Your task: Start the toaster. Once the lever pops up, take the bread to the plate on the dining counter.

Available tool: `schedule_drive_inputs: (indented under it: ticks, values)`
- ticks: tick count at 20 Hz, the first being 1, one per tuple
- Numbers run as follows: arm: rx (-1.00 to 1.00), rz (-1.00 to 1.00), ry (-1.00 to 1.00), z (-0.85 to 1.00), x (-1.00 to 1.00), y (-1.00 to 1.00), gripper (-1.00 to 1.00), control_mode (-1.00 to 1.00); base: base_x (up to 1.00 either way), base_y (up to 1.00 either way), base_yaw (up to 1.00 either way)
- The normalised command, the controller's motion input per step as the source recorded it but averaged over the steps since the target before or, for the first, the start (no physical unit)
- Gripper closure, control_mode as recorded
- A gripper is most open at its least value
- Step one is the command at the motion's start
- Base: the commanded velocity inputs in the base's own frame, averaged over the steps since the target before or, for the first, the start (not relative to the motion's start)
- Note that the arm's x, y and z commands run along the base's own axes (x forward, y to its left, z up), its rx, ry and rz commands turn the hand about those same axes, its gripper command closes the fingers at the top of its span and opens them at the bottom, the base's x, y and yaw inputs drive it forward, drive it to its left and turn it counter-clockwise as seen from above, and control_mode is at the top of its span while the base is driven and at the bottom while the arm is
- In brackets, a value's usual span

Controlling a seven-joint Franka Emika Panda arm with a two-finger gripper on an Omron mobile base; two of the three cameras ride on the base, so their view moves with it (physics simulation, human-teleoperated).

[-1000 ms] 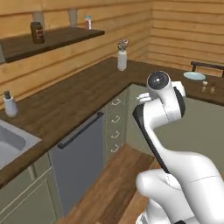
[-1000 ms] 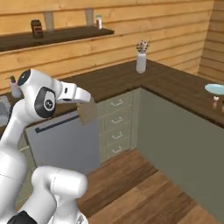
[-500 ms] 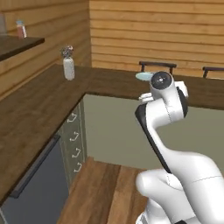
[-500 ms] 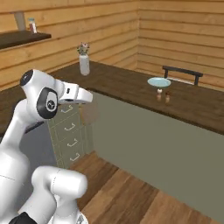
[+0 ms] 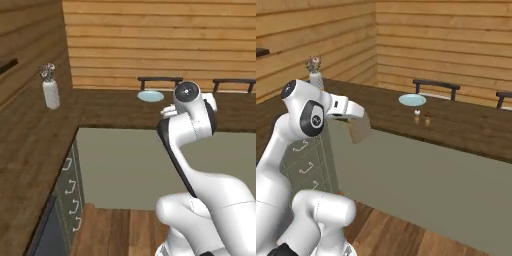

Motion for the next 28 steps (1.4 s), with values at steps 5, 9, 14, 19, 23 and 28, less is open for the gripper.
schedule_drive_inputs:
  ticks: [5,9,14,19,23,28]
  values:
    - [0.0,0.0,0.0,0.0,0.0,0.0,1.0,1.0,0.7,0.47,-0.28]
    - [0.0,0.0,0.0,0.0,0.0,0.0,1.0,1.0,0.67,0.24,-0.28]
    - [0.0,0.0,0.0,0.0,0.0,0.0,1.0,1.0,0.65,0.0,-0.27]
    - [0.0,0.0,0.0,0.0,0.0,0.0,1.0,1.0,0.7,0.23,-0.19]
    - [0.0,0.0,0.0,0.0,0.0,0.0,1.0,1.0,0.72,0.28,-0.1]
    - [0.0,0.0,0.0,0.0,0.0,0.0,1.0,1.0,0.68,0.29,-0.07]
